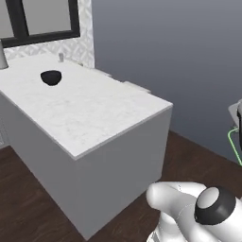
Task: Take a straw from the drawer in front and place it inside the glass cup on the dining counter.
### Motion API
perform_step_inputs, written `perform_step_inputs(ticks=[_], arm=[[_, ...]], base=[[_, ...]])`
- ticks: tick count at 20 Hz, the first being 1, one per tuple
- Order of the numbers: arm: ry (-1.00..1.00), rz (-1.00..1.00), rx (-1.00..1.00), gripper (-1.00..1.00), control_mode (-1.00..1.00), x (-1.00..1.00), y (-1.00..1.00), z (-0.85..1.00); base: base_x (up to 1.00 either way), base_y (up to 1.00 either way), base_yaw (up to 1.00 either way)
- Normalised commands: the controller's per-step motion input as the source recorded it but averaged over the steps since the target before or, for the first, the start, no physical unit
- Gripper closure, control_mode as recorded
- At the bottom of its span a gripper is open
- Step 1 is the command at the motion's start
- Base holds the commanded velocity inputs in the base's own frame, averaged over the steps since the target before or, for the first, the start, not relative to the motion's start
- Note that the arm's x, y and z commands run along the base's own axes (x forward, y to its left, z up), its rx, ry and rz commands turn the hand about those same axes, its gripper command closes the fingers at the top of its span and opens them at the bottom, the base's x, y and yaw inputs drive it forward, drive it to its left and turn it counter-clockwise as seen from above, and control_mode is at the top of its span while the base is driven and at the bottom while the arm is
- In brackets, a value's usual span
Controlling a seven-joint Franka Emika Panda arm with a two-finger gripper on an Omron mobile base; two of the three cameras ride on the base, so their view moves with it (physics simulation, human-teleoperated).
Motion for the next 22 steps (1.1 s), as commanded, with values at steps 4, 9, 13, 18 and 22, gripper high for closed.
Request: perform_step_inputs(ticks=[4,9,13,18,22], arm=[[0.0,0.0,0.0,1.0,1.0,0.0,0.0,0.0],[0.0,0.0,0.0,1.0,1.0,0.0,0.0,0.0],[0.0,0.0,0.0,1.0,1.0,0.0,0.0,0.0],[0.0,0.0,0.0,1.0,1.0,0.0,0.0,0.0],[0.0,0.0,0.0,1.0,1.0,0.0,0.0,0.0]], base=[[0.84,-0.8,0.31],[0.81,-0.83,0.3],[0.81,-0.81,0.31],[0.83,-0.79,0.32],[0.83,-0.79,0.32]])
